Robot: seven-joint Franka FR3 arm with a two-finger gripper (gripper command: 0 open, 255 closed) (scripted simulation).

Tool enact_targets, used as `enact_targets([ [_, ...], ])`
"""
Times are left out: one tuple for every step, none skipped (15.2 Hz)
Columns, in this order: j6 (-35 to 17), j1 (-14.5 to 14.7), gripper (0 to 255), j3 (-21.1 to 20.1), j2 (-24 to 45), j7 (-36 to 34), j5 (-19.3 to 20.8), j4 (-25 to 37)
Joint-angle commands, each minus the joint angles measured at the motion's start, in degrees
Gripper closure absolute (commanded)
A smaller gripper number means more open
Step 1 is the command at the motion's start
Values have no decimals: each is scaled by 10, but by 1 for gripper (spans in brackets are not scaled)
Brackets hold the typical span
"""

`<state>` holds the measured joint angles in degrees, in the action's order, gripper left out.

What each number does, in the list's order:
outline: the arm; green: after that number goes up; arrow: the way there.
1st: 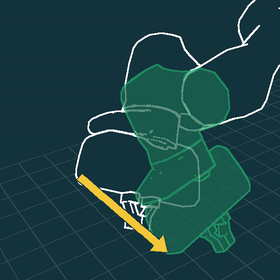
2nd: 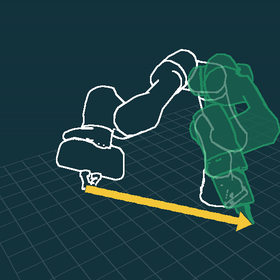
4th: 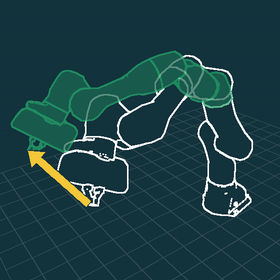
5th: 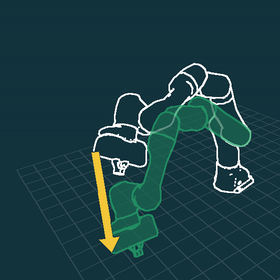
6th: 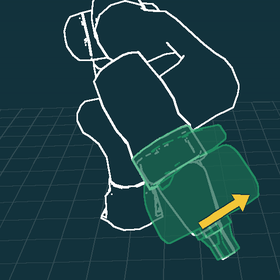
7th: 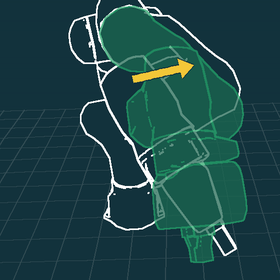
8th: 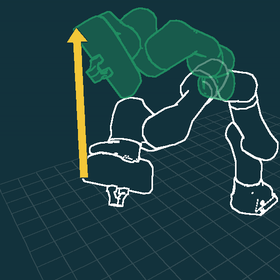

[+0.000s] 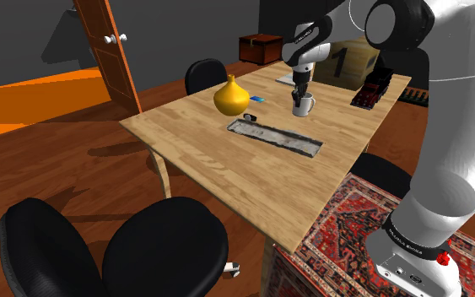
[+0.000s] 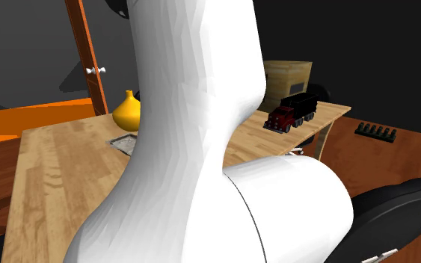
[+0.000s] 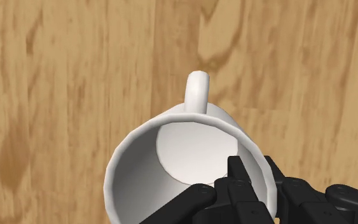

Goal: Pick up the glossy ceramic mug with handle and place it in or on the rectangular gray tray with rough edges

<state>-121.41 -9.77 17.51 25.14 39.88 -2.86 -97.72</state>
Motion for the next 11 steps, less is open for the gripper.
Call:
enact_targets([
  [0, 0, 255, 0, 0, 0, 0, 0],
  [0, 0, 255, 0, 0, 0, 0, 0],
  [0, 0, 255, 0, 0, 0, 0, 0],
  [0, 0, 255, 0, 0, 0, 0, 0],
  [0, 0, 255, 0, 0, 0, 0, 0],
  [6, 0, 255, 1, -3, 0, 1, 3],
  [12, 1, 255, 1, -7, 0, 2, 6],
  [19, 1, 255, 2, -10, -1, 3, 9],
  [25, 1, 255, 2, -13, -1, 4, 13],
  [32, 2, 255, 3, -16, -1, 5, 17],
  [38, 2, 255, 3, -19, -1, 6, 21],
])
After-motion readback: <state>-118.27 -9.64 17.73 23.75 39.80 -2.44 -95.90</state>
